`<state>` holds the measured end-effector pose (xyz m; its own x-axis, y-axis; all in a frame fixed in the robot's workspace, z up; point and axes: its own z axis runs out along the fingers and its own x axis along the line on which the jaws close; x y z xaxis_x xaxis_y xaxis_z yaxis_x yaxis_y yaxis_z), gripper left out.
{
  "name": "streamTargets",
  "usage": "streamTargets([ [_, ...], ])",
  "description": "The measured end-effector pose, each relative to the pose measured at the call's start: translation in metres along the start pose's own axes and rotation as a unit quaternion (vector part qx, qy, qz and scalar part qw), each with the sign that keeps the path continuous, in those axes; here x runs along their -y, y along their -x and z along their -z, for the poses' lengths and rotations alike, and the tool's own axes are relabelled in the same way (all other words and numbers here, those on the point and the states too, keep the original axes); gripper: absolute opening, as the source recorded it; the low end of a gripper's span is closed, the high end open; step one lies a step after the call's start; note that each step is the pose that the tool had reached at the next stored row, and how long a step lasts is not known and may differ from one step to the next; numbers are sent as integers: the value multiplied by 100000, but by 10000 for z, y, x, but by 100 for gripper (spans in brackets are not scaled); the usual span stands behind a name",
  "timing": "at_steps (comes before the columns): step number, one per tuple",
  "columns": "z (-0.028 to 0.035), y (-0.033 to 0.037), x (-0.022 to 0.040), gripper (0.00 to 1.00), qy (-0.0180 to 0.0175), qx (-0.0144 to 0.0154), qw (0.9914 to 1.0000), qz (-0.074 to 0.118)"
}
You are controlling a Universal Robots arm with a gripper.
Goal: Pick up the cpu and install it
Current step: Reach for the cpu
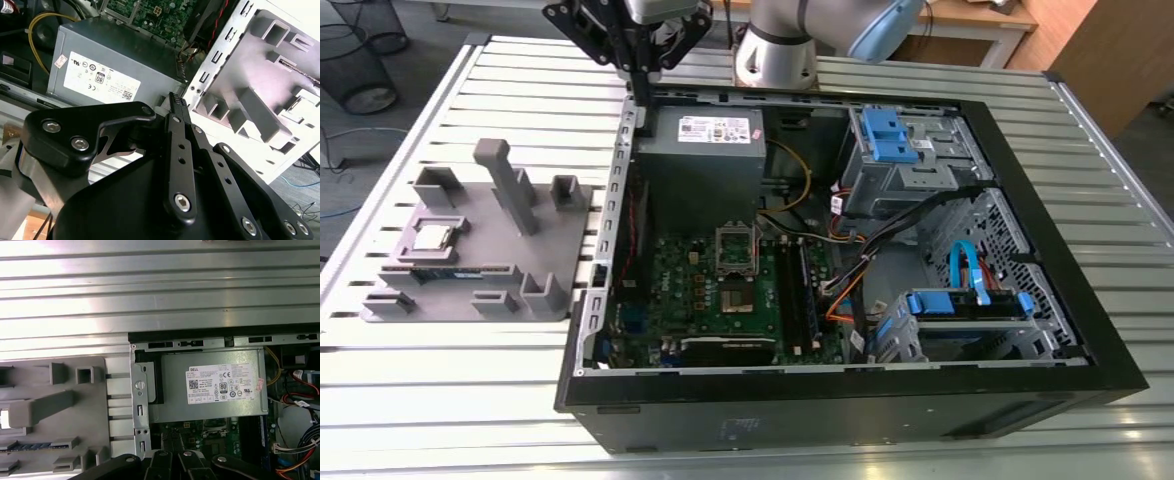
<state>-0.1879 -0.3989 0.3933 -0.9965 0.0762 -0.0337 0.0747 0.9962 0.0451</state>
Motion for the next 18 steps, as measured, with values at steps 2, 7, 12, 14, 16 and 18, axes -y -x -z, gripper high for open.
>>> streamTargets([
  [2,0,-14,1,11,3,14,100000,-3],
  [7,1,-22,1,11,1,9,100000,0],
  [12,1,-26,2,11,1,9,100000,-5],
  [14,1,-35,3,11,3,11,100000,-5],
  [16,1,-48,4,11,1,7,100000,0],
  [18,2,-65,5,11,1,8,100000,2],
])
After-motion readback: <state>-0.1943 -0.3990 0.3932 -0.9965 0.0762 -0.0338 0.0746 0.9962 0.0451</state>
